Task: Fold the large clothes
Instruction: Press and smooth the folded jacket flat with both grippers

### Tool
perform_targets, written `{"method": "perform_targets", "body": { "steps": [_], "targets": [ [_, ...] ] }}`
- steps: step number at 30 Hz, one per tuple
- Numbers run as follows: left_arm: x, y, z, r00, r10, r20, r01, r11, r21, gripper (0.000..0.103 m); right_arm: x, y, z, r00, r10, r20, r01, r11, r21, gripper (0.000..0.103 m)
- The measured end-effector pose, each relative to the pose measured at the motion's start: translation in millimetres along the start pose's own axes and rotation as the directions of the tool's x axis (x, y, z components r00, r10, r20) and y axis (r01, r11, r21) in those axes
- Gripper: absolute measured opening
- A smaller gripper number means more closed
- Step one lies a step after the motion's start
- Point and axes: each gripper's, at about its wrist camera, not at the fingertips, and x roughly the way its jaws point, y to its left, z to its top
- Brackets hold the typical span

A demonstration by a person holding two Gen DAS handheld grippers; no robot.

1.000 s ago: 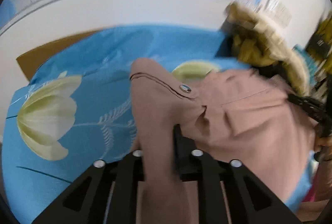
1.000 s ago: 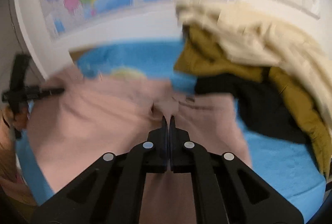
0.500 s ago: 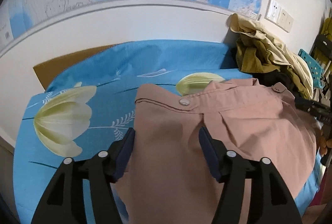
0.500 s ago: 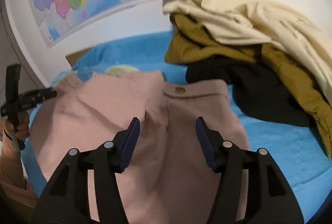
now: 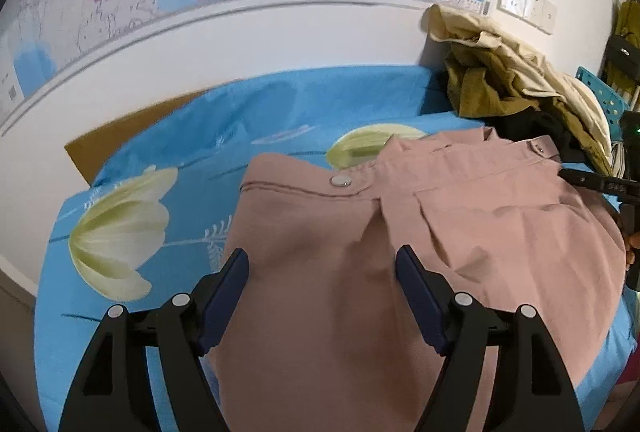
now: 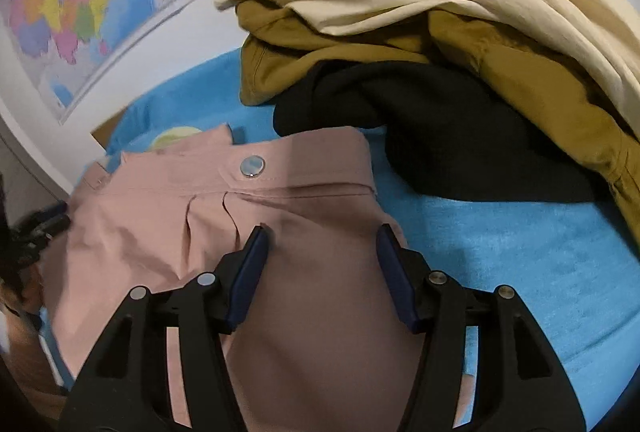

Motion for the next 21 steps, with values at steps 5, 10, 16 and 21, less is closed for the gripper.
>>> {"method": "perform_targets", "body": {
  "steps": [5, 10, 16, 21],
  "targets": [
    [-14.5, 5.2, -6.0, 0.998, -0.048, 0.034, 0.049, 0.998, -0.03, 0.073, -33.5, 13.8, -6.7, 0.995, 0.088, 0.054, -0.086, 0.996, -0.039, 0.058],
    [-38.3, -2.5, -22.0, 0.987, -0.146, 0.066, 0.145, 0.989, 0.016, 0.073, -55.7, 44.4, -28.2, 0.986, 0.161, 0.046, -0.152, 0.976, -0.158, 0.06],
    [-2.0, 0.0, -43.9, 0.987, -0.153, -0.05, 0.152, 0.988, -0.024, 0.073, -24.3, 32.4, -47.5, 0.996, 0.083, -0.036, -0.087, 0.987, -0.132, 0.059],
    [-0.4, -1.3, -46.3, 0.989, -0.142, -0.044, 0.14, 0.989, -0.039, 0.071, -26.9, 30.2, -49.2, 0.996, 0.092, -0.02, -0.093, 0.991, -0.099, 0.057]
  ]
}}
